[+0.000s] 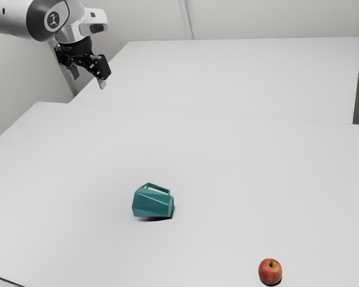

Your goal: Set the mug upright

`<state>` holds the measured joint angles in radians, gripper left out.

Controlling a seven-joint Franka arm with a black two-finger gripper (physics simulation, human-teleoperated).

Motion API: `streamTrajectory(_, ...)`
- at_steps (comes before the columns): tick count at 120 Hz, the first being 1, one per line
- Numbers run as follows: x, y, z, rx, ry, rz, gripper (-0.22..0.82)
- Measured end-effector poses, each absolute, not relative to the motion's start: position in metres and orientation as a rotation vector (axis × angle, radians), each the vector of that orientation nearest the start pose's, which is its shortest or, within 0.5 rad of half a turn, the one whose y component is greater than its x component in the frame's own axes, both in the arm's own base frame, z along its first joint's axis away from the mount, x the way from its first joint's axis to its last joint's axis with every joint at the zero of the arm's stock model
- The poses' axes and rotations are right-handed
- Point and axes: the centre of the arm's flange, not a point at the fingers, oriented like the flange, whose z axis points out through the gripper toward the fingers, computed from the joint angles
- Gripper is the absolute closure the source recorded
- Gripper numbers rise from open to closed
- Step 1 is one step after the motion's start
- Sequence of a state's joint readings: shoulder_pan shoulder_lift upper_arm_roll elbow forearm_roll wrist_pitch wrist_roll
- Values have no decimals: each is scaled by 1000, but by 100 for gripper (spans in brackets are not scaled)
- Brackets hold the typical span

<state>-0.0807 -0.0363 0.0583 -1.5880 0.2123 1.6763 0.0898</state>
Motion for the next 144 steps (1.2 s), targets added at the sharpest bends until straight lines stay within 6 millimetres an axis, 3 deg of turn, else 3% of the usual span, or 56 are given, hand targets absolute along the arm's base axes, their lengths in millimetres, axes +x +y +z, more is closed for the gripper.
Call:
streamTrajectory(51, 556, 16, 642, -2923, 116, -178, 0)
streamTrajectory(68, 558, 12, 628, -3008, 97, -156, 0)
streamTrajectory(76, 559, 15, 609, -3087, 61, -103, 0)
streamTrajectory(102, 559, 38, 511, -3359, -181, 200, 0)
streamTrajectory(129, 537, 121, 427, -3487, -682, 453, 0)
streamTrajectory(144, 538, 116, 388, -3531, -797, 590, 0)
